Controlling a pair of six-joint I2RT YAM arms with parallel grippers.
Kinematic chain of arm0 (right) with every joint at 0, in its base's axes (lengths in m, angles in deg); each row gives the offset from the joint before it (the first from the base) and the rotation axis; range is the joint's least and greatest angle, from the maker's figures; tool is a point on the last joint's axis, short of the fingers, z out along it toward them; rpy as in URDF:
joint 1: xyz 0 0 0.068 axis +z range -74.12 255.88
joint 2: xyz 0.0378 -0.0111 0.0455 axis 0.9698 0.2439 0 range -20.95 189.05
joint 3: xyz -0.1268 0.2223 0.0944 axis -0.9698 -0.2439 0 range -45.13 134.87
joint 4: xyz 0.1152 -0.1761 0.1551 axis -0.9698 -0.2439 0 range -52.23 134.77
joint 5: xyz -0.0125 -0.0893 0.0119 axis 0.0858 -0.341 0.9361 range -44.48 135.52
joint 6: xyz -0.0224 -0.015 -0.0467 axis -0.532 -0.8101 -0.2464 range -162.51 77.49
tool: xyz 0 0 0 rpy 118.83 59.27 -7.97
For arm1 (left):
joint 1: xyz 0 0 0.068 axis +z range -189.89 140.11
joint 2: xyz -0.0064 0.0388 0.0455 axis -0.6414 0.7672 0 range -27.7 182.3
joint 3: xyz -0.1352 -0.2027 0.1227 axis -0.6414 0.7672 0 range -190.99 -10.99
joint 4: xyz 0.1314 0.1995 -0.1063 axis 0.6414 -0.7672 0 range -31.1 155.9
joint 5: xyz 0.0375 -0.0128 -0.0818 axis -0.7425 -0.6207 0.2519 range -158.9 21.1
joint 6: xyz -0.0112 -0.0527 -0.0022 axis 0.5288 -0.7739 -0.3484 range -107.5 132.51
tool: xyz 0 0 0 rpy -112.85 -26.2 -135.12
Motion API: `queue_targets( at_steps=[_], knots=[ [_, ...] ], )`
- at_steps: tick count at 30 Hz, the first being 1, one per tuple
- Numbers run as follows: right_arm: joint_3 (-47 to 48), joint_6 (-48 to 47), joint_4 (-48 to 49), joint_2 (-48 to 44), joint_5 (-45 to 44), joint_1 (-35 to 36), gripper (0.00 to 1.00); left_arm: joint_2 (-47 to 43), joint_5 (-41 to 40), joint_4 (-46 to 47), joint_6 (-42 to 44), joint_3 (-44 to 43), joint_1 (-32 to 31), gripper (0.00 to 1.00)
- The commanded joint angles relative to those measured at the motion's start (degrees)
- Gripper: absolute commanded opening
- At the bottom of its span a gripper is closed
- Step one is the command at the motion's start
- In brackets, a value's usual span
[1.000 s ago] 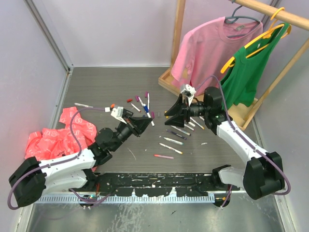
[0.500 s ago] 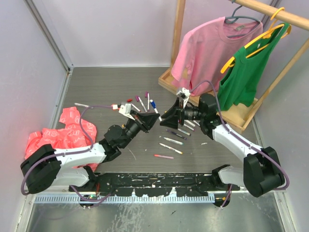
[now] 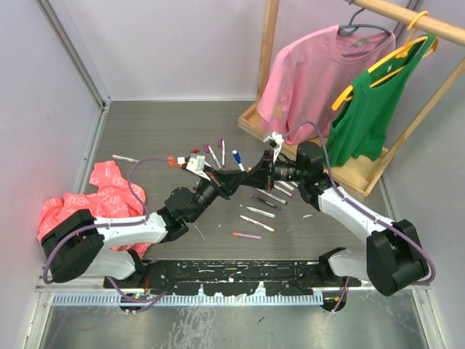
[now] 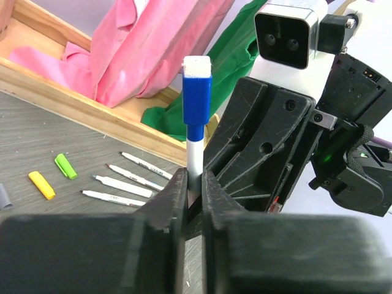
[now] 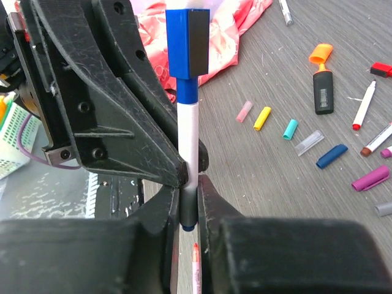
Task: Open the pen caps
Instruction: Open the pen cap from the pen.
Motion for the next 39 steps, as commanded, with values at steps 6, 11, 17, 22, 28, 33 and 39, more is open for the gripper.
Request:
queue_targets(
  at_steps=[6,11,17,22,28,33,39],
  knots=[
    [3.5,-1.5,-1.1,-0.8,0.0,0.0,0.01,-3.2,-4.0,5.1,0.8,0.3,-0.6,0.41],
    [4.6,-2.7,-2.7,-0.6,3.4,0.0,0.01,-10.3,-2.5,0.7,-0.1,1.8,1.9,0.82],
    [5.5,-4.2,-4.5,-0.3,6.4,0.0,0.01,-16.6,12.9,-14.7,-10.4,-2.9,11.9,0.98],
    [5.7,-4.8,-5.1,-0.2,6.5,-0.1,0.01,-16.4,14.9,-23.2,-10.3,-7.9,12.1,0.98],
    [5.8,-5.0,-5.4,0.1,6.4,-0.1,0.01,-12.2,16.2,-25.1,-12.9,-10.7,12.0,0.86],
    [6.0,-5.6,-6.0,0.4,6.5,-0.1,0.01,-9.7,16.3,-25.6,-13.9,-12.2,12.0,0.6],
    [6.2,-6.2,-6.6,0.7,6.5,-0.1,0.01,-9.2,15.8,-27.3,-13.2,-13.2,12.0,0.5]
  ],
)
